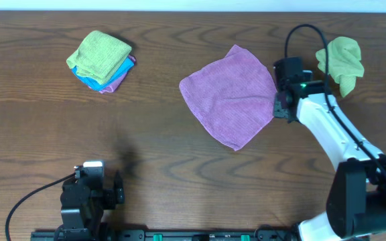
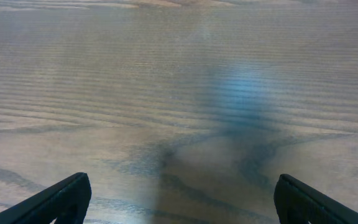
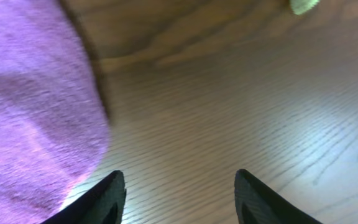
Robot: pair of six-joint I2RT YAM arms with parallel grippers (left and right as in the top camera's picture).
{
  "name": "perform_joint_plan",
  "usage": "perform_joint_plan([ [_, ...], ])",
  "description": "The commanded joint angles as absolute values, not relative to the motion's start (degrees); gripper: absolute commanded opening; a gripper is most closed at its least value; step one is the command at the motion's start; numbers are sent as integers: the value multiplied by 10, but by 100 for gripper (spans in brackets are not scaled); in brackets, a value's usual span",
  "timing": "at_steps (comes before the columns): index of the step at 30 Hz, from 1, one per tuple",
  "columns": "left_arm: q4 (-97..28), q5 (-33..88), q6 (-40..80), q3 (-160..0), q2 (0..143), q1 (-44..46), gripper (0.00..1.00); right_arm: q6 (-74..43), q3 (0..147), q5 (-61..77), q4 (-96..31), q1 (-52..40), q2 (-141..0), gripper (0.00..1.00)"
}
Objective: Fold the cloth
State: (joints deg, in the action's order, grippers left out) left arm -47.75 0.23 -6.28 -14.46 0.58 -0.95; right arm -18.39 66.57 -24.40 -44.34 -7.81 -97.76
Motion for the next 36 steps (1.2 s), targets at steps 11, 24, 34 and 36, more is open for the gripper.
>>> perform_joint_plan([
  [11,-499,-2,-77,-139,3,-7,95,-184,666,-41,-415,-10,-997,50],
  [24,-511,-6,-77,-139,3,-7,95,-135,666,54,-392,-8,-1025,54],
  [34,-512,-6,-77,-139,3,-7,95,-119,666,96,-405,-8,-1008,58],
  [36,-512,-6,-77,-139,3,-7,95,-119,666,97,-413,-8,-1008,58],
])
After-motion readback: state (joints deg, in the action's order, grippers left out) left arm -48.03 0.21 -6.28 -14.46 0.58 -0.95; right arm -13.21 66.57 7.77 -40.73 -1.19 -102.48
